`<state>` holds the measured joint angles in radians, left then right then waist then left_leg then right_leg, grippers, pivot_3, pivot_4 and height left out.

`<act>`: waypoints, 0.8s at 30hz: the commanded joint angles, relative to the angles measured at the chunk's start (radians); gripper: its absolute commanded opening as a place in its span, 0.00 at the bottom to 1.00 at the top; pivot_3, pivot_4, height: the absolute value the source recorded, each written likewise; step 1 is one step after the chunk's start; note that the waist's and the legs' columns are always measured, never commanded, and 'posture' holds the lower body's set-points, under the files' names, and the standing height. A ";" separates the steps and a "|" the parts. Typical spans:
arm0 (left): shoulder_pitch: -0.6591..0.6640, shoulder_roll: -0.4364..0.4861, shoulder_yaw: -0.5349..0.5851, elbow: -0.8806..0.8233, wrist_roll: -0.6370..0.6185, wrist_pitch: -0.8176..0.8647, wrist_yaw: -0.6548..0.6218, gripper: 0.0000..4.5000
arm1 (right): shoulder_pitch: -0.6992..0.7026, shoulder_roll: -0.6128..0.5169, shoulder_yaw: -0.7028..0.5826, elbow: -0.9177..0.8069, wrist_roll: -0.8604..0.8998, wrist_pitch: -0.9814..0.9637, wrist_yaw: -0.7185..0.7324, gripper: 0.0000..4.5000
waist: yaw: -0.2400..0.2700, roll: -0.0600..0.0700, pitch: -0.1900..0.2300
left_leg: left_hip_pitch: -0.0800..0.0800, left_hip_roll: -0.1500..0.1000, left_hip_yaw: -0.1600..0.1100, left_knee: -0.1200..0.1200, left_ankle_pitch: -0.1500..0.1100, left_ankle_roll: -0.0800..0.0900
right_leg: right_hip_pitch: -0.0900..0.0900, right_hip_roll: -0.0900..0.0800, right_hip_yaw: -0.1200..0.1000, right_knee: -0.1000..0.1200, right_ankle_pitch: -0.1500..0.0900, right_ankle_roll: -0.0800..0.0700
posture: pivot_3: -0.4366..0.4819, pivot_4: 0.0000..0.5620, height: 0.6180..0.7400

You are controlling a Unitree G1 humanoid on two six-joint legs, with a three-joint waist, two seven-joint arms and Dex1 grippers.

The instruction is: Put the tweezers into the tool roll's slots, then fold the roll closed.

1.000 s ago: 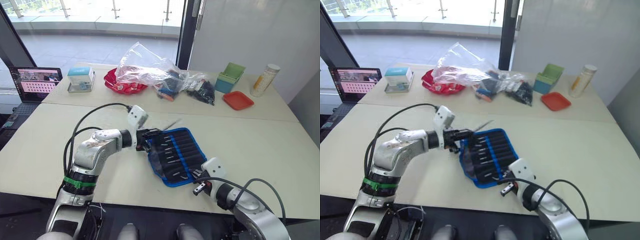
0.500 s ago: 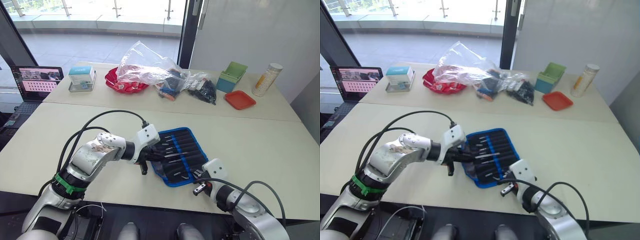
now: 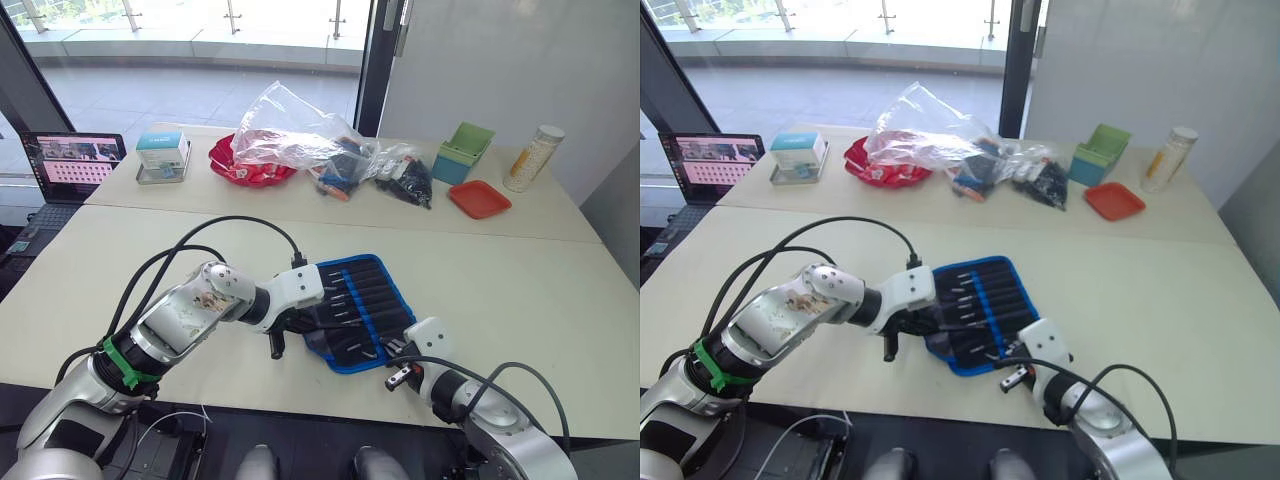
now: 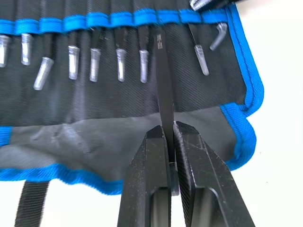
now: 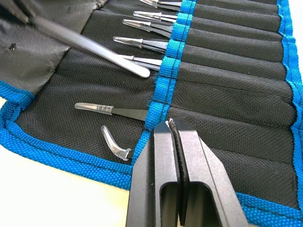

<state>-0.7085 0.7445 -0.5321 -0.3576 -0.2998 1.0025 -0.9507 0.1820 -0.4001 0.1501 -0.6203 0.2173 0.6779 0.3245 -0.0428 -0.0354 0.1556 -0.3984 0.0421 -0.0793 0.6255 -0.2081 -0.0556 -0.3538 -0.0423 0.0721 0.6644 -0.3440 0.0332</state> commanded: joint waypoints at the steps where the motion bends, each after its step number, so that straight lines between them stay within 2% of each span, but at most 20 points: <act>1: -0.025 0.007 -0.018 -0.028 0.031 -0.021 -0.013 0.01 | 0.039 0.002 0.026 0.046 -0.006 0.053 -0.005 0.00 | 0.000 0.000 0.000 | 0.000 0.000 0.000 0.000 0.000 0.000 | 0.000 0.000 0.000 0.000 0.000 0.000 | 0.48 0.27 0.86; 11: -0.056 -0.030 -0.085 0.013 0.104 -0.074 -0.026 0.01 | 0.060 0.012 0.022 0.033 -0.006 0.055 -0.018 0.00 | 0.004 0.000 0.000 | -0.001 0.000 0.000 0.000 0.000 0.000 | 0.000 0.000 0.000 0.000 0.000 0.000 | 0.48 0.27 0.86; 24: -0.102 -0.103 -0.133 0.045 0.155 -0.066 -0.049 0.01 | 0.082 0.022 0.027 0.012 -0.001 0.057 -0.040 0.00 | 0.010 0.000 0.000 | -0.002 -0.001 0.000 0.001 0.000 0.000 | 0.000 0.000 0.000 0.000 0.000 0.000 | 0.48 0.27 0.86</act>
<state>-0.7828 0.6543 -0.6575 -0.3052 -0.1568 0.9425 -0.9939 0.2214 -0.3751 0.1484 -0.6491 0.2172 0.6779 0.2812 -0.0326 -0.0354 0.1556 -0.3999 0.0412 -0.0796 0.6263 -0.2081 -0.0554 -0.3538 -0.0426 0.0722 0.6644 -0.3440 0.0333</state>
